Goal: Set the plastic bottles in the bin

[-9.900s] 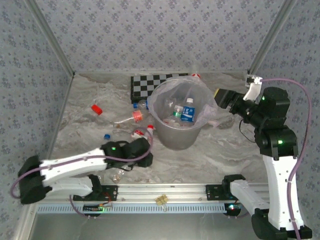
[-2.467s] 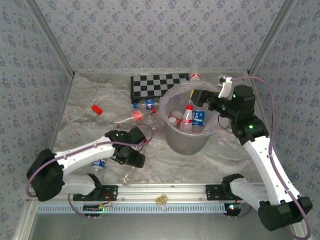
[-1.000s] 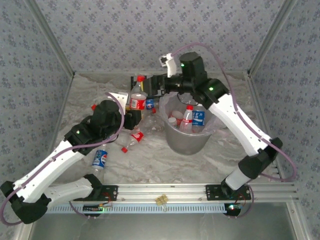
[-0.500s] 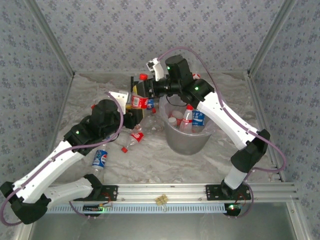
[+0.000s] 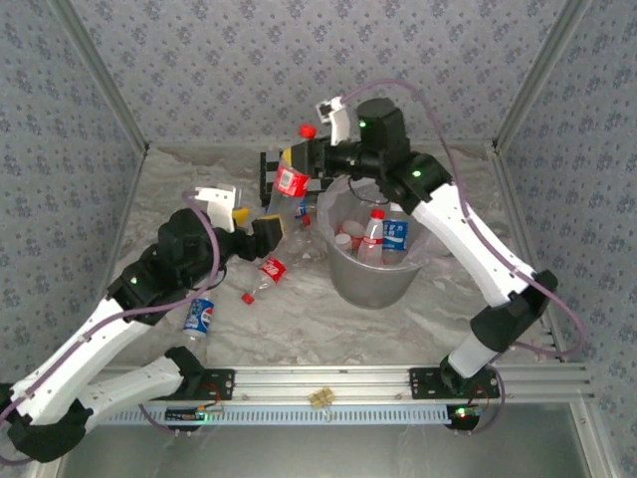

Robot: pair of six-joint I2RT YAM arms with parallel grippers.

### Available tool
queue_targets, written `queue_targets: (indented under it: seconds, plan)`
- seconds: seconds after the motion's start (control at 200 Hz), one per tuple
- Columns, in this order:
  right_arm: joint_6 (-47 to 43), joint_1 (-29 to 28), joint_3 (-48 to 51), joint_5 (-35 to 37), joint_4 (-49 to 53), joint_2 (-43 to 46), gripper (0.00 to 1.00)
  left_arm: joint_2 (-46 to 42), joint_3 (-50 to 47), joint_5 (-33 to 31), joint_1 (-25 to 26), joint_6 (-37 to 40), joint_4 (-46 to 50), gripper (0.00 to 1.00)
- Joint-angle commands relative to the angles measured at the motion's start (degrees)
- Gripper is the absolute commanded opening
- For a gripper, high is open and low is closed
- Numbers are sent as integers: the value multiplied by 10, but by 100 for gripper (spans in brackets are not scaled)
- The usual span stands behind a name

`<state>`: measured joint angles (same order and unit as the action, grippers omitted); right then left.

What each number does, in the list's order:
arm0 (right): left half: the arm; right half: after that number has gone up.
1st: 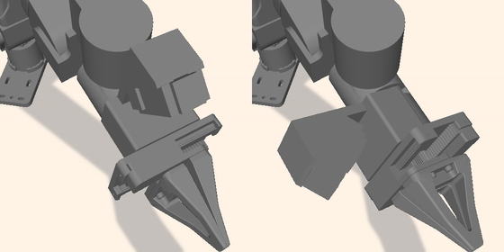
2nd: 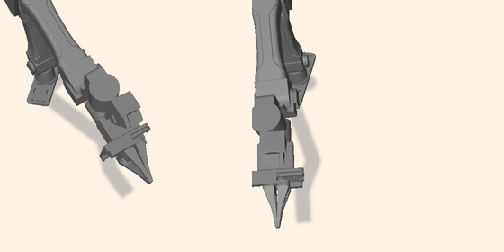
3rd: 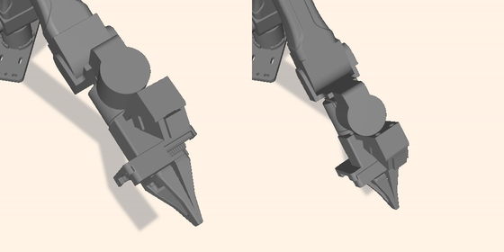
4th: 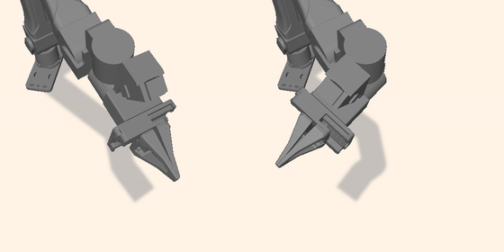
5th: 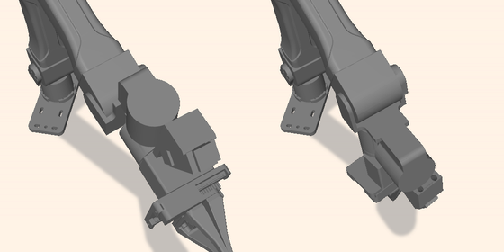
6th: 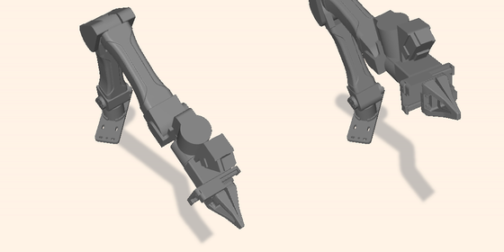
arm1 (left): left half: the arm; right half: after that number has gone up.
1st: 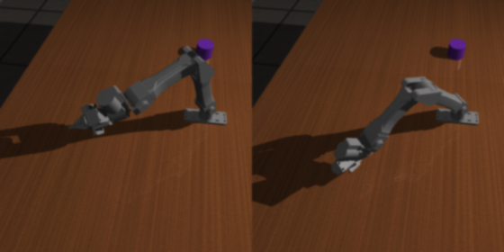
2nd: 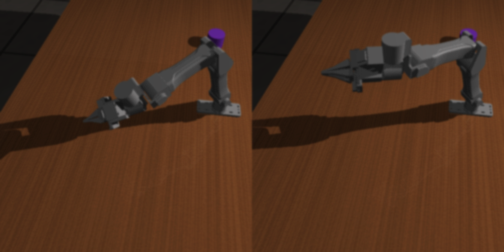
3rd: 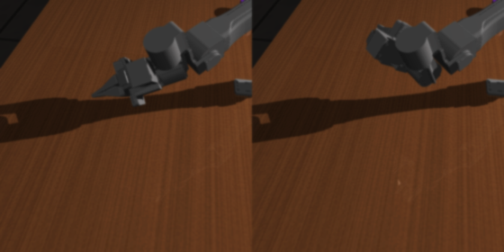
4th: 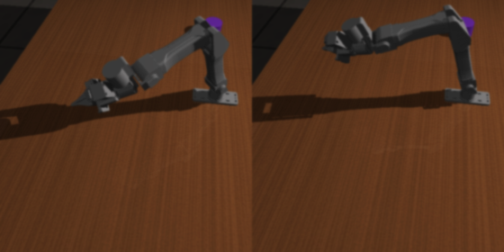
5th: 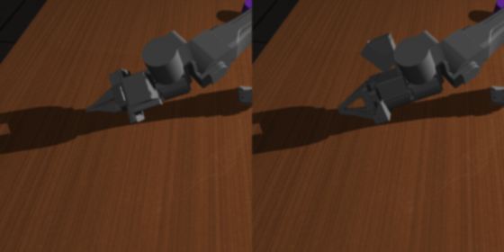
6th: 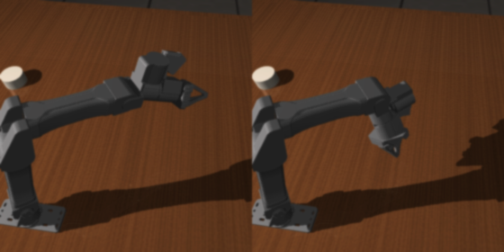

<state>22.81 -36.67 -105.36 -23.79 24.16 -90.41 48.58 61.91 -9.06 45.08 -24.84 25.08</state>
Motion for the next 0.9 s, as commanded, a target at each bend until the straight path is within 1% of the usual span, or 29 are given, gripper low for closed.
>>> queue_targets:
  seconds: [0.0,0.16,0.275,0.355,0.45,0.585,0.755,0.805,0.895]
  plan:
    - [-33,29,-12,48,-23,86,21,-3,-1,-19,-7,-7,1,84]
    - [-54,98,32,76,-2,182,19,25,4,2,-10,-16,-23,85]
    - [-82,139,74,100,17,245,16,78,42,46,-10,-12,-28,84]
    - [-92,159,106,116,23,274,13,113,61,82,-9,-12,-45,83]
    - [-88,177,147,105,15,284,11,147,66,106,-9,-23,-77,82]
    - [-74,178,221,97,-40,285,9,185,66,121,-4,-45,-96,81]
    - [-31,165,291,89,-119,260,3,202,54,119,-2,-62,-102,79]
    - [-40,150,299,100,-125,247,2,207,49,121,-1,-67,-109,78]
    - [-68,119,321,142,-145,234,2,219,41,129,0,-76,-123,77]
